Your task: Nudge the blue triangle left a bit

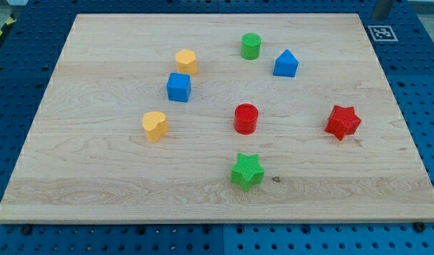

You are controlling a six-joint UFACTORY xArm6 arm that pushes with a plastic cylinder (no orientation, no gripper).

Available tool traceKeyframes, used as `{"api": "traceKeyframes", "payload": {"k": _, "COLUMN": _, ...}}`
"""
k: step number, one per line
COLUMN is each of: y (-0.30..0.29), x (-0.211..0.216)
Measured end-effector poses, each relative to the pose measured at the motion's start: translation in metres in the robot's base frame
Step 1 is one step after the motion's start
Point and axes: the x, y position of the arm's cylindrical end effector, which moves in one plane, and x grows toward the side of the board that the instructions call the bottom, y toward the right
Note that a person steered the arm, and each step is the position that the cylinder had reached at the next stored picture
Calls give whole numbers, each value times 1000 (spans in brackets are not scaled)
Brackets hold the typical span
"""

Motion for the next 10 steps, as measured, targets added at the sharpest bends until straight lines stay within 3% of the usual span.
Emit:
{"api": "traceKeyframes", "payload": {"k": 3, "y": 1, "x": -2}}
{"api": "traceKeyframes", "payload": {"k": 5, "y": -77, "x": 9}}
{"api": "traceKeyframes", "payload": {"k": 7, "y": -77, "x": 9}}
{"api": "traceKeyframes", "payload": {"k": 8, "y": -79, "x": 20}}
{"api": "traceKeyframes", "payload": {"k": 10, "y": -106, "x": 81}}
